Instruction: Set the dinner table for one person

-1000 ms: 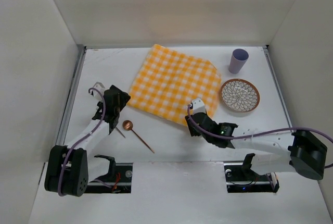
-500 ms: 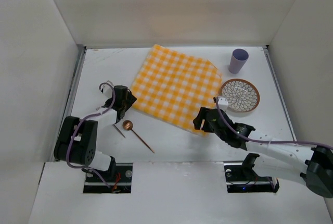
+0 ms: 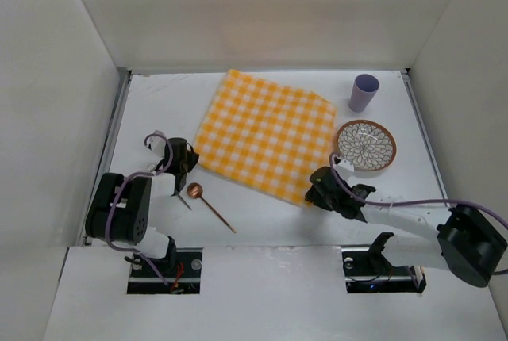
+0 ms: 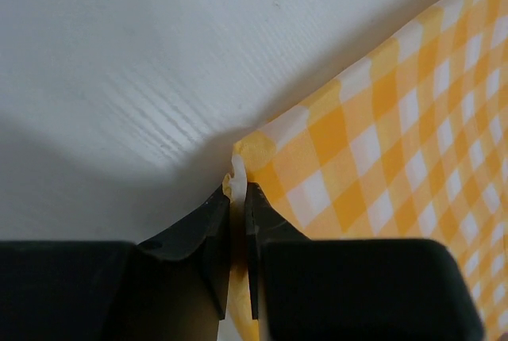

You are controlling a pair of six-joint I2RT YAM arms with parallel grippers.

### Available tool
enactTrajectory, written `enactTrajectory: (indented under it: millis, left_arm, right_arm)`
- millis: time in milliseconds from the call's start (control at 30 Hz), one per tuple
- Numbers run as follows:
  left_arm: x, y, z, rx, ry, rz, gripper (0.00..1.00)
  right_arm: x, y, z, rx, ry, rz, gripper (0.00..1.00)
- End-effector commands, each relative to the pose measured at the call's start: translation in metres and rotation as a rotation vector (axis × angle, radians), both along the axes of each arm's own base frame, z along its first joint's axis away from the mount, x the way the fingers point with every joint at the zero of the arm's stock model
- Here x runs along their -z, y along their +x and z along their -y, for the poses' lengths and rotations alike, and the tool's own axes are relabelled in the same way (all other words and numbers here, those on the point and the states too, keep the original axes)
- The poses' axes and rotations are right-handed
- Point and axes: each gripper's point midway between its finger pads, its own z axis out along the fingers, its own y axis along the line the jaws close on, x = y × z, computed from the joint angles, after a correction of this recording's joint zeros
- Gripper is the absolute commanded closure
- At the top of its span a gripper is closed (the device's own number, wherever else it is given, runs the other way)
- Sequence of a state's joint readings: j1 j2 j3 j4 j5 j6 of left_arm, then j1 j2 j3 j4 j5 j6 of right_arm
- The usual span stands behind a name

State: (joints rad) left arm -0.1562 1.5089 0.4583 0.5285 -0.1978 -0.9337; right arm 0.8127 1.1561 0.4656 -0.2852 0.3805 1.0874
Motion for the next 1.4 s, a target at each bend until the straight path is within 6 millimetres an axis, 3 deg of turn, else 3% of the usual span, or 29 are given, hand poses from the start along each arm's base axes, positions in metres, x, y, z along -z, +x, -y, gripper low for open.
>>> enactTrajectory:
  millis: [0,33,100,233,333,433,567,700,867,1067,1200,1267,1367]
  left_arm:
    - [0.014,-0.024,-0.011,-0.029,0.001,-0.042,0.92]
    - [0.015,-0.027,-0.011,-0.027,-0.002,-0.042,0.91]
    - [0.012,-0.032,-0.009,-0.021,-0.005,-0.036,0.91]
    - [0.006,-0.041,-0.005,-0.003,-0.001,-0.035,0.91]
    - [0.002,-0.050,0.000,0.025,0.015,-0.057,0.90]
    - [-0.002,-0.056,0.003,0.048,0.029,-0.057,0.89]
    - [-0.001,-0.060,0.006,0.068,0.047,-0.070,0.89]
    - [0.006,-0.065,0.024,0.129,0.056,-0.091,0.89]
    - [0.006,-0.079,0.030,0.144,0.087,-0.105,0.89]
    - [-0.009,-0.099,0.031,0.168,0.156,-0.104,0.88]
    - [-0.012,-0.105,0.034,0.189,0.166,-0.108,0.83]
    - [-0.014,-0.105,0.033,0.190,0.168,-0.100,0.76]
    - [-0.026,-0.104,0.031,0.185,0.172,-0.073,0.73]
  right_arm:
    - [-0.002,0.019,-0.015,-0.007,0.062,0.006,0.60]
    - [-0.006,0.032,-0.015,0.002,0.071,0.027,0.70]
    - [-0.012,0.057,-0.007,0.025,0.052,0.067,0.81]
    - [-0.027,0.113,0.017,0.085,-0.012,0.136,0.90]
    - [-0.039,0.136,0.027,0.112,-0.019,0.167,0.96]
    - [-0.043,0.131,0.033,0.117,-0.025,0.180,0.97]
    - [-0.028,0.104,0.045,0.122,-0.039,0.147,0.97]
    - [-0.024,0.085,0.057,0.148,-0.023,0.141,0.98]
    - [-0.029,0.072,0.063,0.158,-0.011,0.142,0.98]
    - [-0.026,0.060,0.075,0.181,-0.005,0.133,0.96]
    - [-0.028,0.056,0.080,0.188,0.007,0.138,0.96]
    - [-0.029,0.054,0.082,0.190,0.002,0.142,0.92]
    - [-0.037,0.054,0.085,0.195,-0.006,0.168,0.68]
